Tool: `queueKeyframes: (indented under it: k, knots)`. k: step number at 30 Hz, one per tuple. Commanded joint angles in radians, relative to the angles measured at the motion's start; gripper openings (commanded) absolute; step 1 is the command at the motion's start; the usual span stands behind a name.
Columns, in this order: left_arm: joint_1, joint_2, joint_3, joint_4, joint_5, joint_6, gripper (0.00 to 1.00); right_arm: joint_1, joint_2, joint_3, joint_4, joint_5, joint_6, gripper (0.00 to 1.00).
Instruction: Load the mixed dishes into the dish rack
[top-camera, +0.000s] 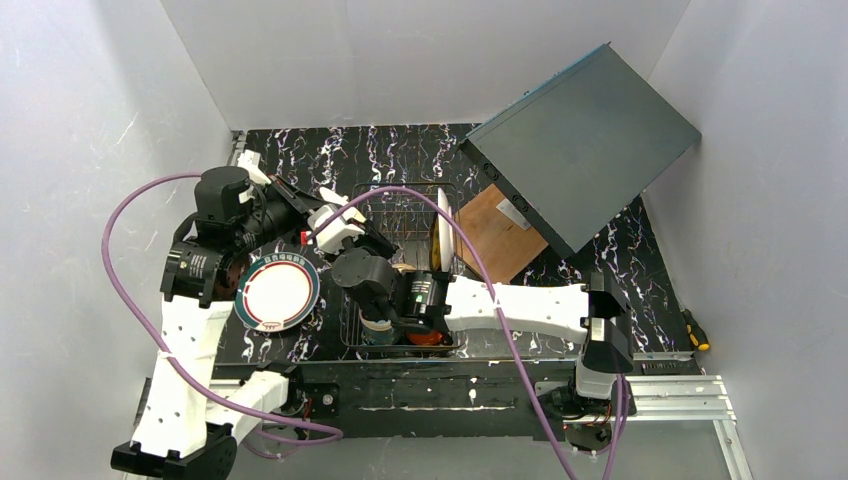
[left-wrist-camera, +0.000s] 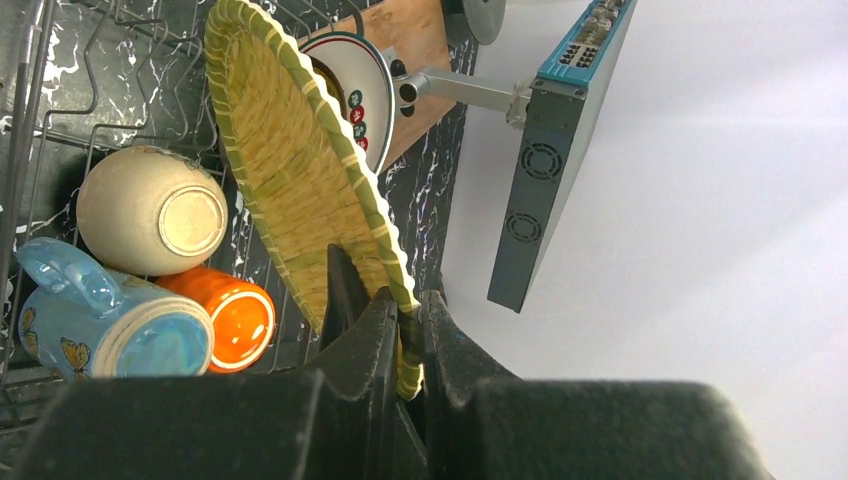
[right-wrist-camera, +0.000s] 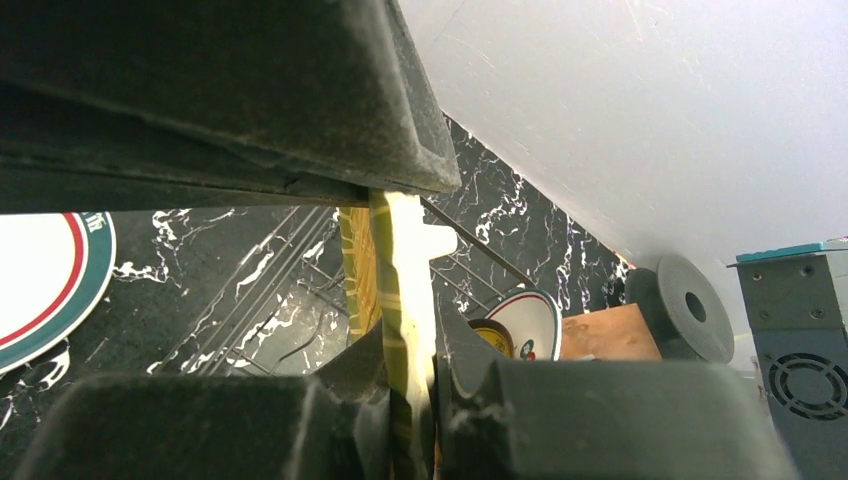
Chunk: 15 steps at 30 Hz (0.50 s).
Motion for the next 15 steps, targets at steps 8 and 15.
queueKeyframes:
  k: [8,15]
  knots:
    - [-0.011,-0.014,0.035,0.005,0.054,0.182,0.59,0.000,-0.024,0.046,0.046,0.072,0.005,0.01]
    - [-0.011,0.024,0.191,-0.146,-0.102,0.371,0.87,0.000,-0.083,0.006,-0.129,0.061,0.164,0.01]
